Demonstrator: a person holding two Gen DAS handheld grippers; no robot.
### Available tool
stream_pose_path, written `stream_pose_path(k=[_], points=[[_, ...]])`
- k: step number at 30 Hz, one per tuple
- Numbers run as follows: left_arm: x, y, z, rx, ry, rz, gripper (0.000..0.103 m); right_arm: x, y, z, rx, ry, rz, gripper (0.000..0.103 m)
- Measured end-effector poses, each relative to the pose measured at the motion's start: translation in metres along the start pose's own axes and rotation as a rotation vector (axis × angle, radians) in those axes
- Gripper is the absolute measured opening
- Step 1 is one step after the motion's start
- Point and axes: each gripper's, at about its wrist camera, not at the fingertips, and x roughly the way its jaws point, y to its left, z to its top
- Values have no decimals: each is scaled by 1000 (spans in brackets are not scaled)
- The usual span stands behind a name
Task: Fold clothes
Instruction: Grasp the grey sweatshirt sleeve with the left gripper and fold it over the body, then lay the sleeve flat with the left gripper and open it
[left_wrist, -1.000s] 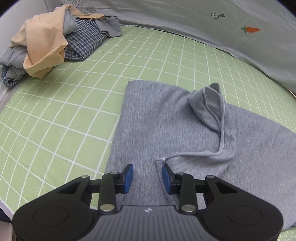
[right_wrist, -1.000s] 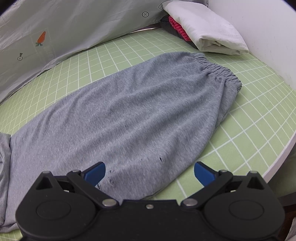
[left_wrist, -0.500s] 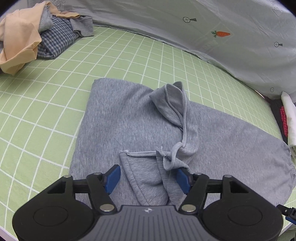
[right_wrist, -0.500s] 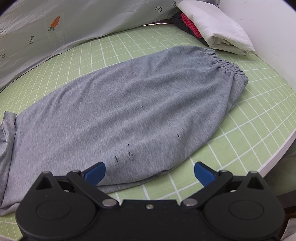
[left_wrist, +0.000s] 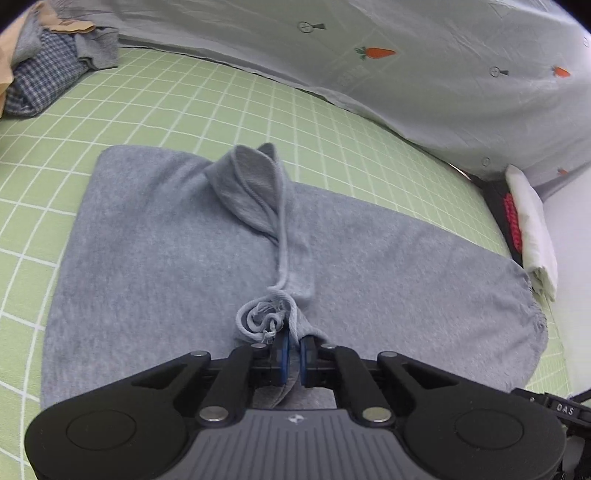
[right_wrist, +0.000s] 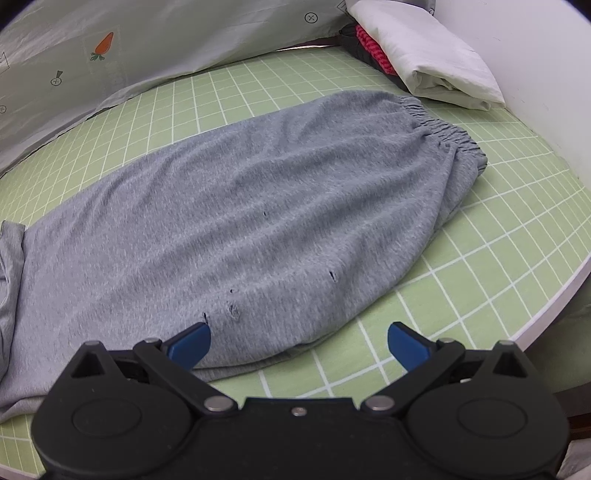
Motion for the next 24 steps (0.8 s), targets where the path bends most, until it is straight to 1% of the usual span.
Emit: stream_pose_path(k=[3, 4, 5, 6, 7, 8, 9, 10, 12, 14, 15, 16, 17, 19, 22, 24], points=[[11, -26, -8, 122, 64, -10, 8, 3, -4, 2, -2, 9, 4, 103], [14, -31, -9, 144, 78, 0, 9, 4, -5, 2, -2, 11, 5, 103], [15, -33, -10, 156, 85, -6, 18, 5, -6, 3, -3, 11, 6, 103], [15, -35, -10, 159, 88, -23, 32, 6, -7, 4, -3, 11, 8, 103], [12, -34, -8, 137, 79, -73, 39, 7, -9, 5, -3, 10, 9, 103], [8, -33, -5, 119, 62, -118, 53, 7, -10, 6, -2, 7, 9, 103], [3, -34, -2, 109, 42, -148, 58, 8, -12, 8, 1, 5, 9, 103], [-1, -35, 1, 110, 18, -156, 64, 9, -13, 10, 6, 3, 9, 103], [-10, -35, 9, 105, -38, -115, 64, 11, -16, 15, 16, -2, 9, 103], [-16, -27, 20, 59, -94, -23, 64, 12, -19, 20, 23, -11, 8, 103], [-19, -20, 27, 27, -114, 39, 64, 13, -20, 22, 28, -17, 7, 103], [-20, -13, 32, -1, -126, 93, 64, 13, -21, 25, 33, -21, 5, 103], [-20, -5, 38, -27, -133, 125, 64, 15, -22, 27, 38, -22, 2, 103], [-16, 11, 45, -91, -131, 137, 64, 19, -24, 33, 48, -23, -3, 103], [-6, 23, 55, -164, -134, 117, 64, 24, -28, 41, 64, -26, -10, 103], [7, 22, 63, -173, -131, 129, 64, 28, -30, 46, 75, -27, -15, 103]])
